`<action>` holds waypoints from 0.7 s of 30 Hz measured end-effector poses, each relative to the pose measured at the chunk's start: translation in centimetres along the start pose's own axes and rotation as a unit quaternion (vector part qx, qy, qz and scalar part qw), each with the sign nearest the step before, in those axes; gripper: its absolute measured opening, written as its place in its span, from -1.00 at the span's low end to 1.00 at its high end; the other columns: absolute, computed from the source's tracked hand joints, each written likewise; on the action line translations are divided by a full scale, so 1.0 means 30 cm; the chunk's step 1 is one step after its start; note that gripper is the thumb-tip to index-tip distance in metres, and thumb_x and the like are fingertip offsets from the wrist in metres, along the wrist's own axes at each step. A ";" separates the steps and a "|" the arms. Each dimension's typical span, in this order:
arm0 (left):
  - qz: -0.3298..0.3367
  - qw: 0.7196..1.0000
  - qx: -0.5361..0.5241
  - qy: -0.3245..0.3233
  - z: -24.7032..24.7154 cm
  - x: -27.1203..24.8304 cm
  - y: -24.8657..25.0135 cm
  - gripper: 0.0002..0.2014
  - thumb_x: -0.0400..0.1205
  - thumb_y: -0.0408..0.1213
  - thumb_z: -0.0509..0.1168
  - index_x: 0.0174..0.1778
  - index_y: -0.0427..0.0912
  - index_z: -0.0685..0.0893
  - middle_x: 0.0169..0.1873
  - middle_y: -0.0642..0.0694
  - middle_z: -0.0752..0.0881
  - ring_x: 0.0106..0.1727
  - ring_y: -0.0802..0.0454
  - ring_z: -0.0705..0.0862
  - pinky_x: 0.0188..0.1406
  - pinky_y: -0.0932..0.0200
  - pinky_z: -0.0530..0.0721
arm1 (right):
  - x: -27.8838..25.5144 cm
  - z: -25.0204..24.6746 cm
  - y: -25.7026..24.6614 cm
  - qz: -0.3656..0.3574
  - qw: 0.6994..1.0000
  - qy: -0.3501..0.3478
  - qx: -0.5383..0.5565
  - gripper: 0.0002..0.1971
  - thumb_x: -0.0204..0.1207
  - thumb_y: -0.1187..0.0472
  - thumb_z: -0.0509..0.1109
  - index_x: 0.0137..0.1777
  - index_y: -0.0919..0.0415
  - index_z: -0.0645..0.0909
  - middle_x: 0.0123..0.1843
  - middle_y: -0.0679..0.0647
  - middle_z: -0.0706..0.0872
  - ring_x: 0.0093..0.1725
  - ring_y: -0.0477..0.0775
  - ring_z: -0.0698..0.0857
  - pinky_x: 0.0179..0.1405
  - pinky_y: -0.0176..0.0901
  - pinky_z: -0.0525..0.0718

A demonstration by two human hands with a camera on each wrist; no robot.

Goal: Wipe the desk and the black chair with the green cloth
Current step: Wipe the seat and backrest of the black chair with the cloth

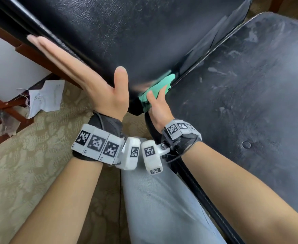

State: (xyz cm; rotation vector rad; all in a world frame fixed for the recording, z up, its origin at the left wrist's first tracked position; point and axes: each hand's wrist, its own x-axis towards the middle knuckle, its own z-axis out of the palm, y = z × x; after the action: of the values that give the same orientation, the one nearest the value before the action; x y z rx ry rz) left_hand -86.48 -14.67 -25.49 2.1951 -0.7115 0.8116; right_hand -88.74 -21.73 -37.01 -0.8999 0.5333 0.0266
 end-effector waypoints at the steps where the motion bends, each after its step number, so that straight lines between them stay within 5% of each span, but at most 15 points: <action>1: 0.005 1.000 0.003 -0.001 -0.002 0.001 0.000 -0.07 0.56 -0.11 0.18 0.34 -0.93 -0.14 0.37 -0.88 -0.10 0.46 -0.79 -0.08 0.54 -0.27 -0.15 | -0.005 0.001 0.000 0.007 0.999 0.002 -0.031 -0.17 0.60 -0.05 0.20 0.67 -0.07 -0.30 0.64 0.02 0.27 0.55 0.08 0.35 0.58 0.01 0.24; 5: 0.020 0.999 0.020 -0.025 -0.015 0.006 -0.010 -0.01 0.62 0.05 0.12 0.32 -0.95 -0.15 0.34 -0.90 -0.11 0.45 -0.81 -0.08 0.53 -0.25 -0.16 | 0.003 -0.006 0.005 0.001 0.990 0.005 -0.138 -0.32 0.74 0.04 0.04 0.67 0.12 -0.30 0.65 0.10 0.22 0.56 0.14 0.33 0.26 -0.31 0.28; 12: 0.011 0.999 0.016 -0.034 -0.009 0.028 -0.002 -0.02 0.55 -0.05 0.18 0.34 -0.92 -0.18 0.37 -0.87 -0.14 0.48 -0.76 -0.11 0.58 0.09 -0.23 | 0.069 -0.033 -0.043 -0.039 0.992 0.056 -0.105 -0.34 0.70 0.16 0.05 0.69 0.10 -0.23 0.61 0.14 0.30 0.53 0.16 0.35 0.58 0.03 0.22; 14: 0.014 0.999 0.016 -0.034 -0.009 0.034 0.002 -0.03 0.54 -0.07 0.19 0.32 -0.94 -0.17 0.36 -0.88 -0.13 0.47 -0.78 -0.10 0.56 0.22 -0.25 | 0.099 -0.080 -0.108 -0.056 0.991 0.084 -0.089 -0.33 0.68 0.20 0.05 0.69 0.09 -0.23 0.58 0.12 0.33 0.50 0.14 0.37 0.57 -0.09 0.21; 16: 0.018 0.999 0.019 -0.040 -0.010 0.041 0.005 -0.02 0.52 -0.07 0.20 0.32 -0.94 -0.17 0.35 -0.89 -0.12 0.46 -0.78 -0.09 0.56 0.24 -0.25 | 0.120 -0.153 -0.214 -0.077 0.983 0.132 -0.105 -0.35 0.69 0.23 0.04 0.69 0.11 -0.22 0.57 0.16 0.35 0.48 0.17 0.39 0.44 -0.21 0.27; 18: 0.024 0.999 0.023 -0.043 -0.009 0.048 0.004 0.01 0.51 -0.03 0.19 0.32 -0.94 -0.18 0.36 -0.88 -0.13 0.47 -0.77 -0.08 0.57 0.14 -0.23 | 0.161 -0.235 -0.316 -0.103 0.974 0.177 -0.093 -0.36 0.69 0.23 0.05 0.69 0.11 -0.16 0.49 0.23 0.44 0.40 0.22 0.48 0.38 -0.09 0.39; 21: 0.027 0.998 0.026 -0.045 -0.002 0.047 -0.004 0.05 0.53 0.05 0.17 0.32 -0.94 -0.18 0.36 -0.88 -0.13 0.48 -0.77 -0.09 0.57 -0.12 -0.18 | 0.189 -0.296 -0.380 -0.123 0.971 0.193 0.068 -0.50 0.68 0.29 0.11 0.62 0.20 0.21 0.04 0.15 0.63 -0.07 0.09 0.65 -0.10 -0.09 0.61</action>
State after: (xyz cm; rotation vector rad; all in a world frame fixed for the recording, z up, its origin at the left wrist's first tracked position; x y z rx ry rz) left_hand -85.49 -14.91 -24.50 2.2798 -0.8040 0.7708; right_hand -84.87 -36.70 -35.61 -0.8333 0.7718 -0.4146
